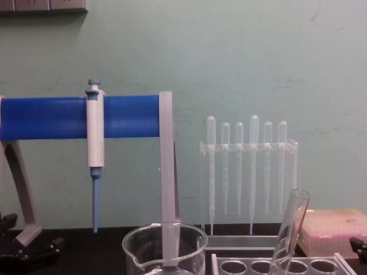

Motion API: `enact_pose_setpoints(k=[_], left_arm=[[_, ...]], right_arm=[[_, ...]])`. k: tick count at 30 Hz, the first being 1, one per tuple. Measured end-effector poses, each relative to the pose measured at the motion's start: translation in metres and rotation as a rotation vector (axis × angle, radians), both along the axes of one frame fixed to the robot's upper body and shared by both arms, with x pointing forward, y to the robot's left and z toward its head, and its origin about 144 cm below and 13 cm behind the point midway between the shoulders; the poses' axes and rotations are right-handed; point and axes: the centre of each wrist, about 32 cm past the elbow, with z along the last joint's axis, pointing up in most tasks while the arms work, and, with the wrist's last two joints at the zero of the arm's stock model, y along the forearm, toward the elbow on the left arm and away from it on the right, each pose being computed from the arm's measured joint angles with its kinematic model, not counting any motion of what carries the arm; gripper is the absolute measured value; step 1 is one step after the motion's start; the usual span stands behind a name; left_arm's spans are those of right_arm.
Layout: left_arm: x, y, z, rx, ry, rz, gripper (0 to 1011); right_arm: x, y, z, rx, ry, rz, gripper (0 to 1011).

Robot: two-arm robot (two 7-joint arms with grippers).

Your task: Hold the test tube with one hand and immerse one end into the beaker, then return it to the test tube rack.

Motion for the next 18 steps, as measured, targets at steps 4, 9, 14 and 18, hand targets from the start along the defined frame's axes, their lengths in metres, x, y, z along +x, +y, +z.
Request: enact_pose_setpoints(k=[4,9,14,18], left_arm=[[0.0,0.0,0.0,0.0,0.0,0.0,1000],[0.0,0.0,0.0,0.0,0.0,0.0,1000],[0.0,0.0,0.0,0.0,0.0,0.0,1000],[0.0,0.0,0.0,0.0,0.0,0.0,1000]], right_arm=[[0.0,0.0,0.0,0.0,0.0,0.0,1003],[0.0,0.0,0.0,0.0,0.0,0.0,1003],[0.0,0.0,0.0,0.0,0.0,0.0,1003],[0.0,0.0,0.0,0.0,0.0,0.0,1003]])
